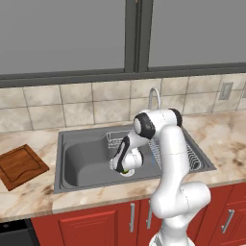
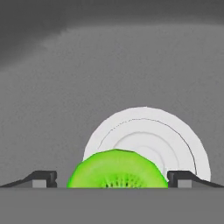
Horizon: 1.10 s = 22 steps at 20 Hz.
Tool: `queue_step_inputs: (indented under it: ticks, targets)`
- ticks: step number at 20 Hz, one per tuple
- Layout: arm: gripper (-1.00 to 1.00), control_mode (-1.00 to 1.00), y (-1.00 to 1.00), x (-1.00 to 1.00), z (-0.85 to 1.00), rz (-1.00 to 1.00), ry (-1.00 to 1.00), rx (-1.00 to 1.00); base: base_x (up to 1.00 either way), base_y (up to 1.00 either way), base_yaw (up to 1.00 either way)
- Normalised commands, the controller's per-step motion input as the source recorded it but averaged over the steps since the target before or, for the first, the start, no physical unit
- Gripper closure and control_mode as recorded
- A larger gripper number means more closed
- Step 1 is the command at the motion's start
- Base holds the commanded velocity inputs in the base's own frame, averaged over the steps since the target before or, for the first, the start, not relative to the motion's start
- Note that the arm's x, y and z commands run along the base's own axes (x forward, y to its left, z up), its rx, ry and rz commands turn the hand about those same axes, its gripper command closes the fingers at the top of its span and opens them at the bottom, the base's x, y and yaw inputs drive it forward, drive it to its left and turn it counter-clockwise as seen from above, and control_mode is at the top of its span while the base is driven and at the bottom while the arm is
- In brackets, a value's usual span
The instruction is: Pick the kiwi from the sink and place it on the cutting board to airdry. Then turn off the sink faucet.
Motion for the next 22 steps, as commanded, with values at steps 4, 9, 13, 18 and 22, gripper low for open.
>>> queue_step_inputs:
  ticks: [4, 9, 13, 18, 22]
  targets:
    - [-1.0, -1.0, 0.05, 0.08, -0.13, 0.0, 0.01, 0.0, 0.0, 0.0, 0.0]
    - [1.0, -1.0, 0.07, 0.0, -0.07, 0.0, 0.0, 0.0, 0.0, 0.0, 0.0]
    - [1.0, -1.0, 0.01, -0.03, 0.0, 0.0, 0.0, 0.0, 0.0, 0.0, 0.0]
    - [1.0, -1.0, 0.0, -0.04, 0.01, 0.0, 0.0, 0.0, 0.0, 0.0, 0.0]
    - [1.0, -1.0, 0.0, 0.0, 0.04, 0.0, 0.0, 0.0, 0.0, 0.0, 0.0]
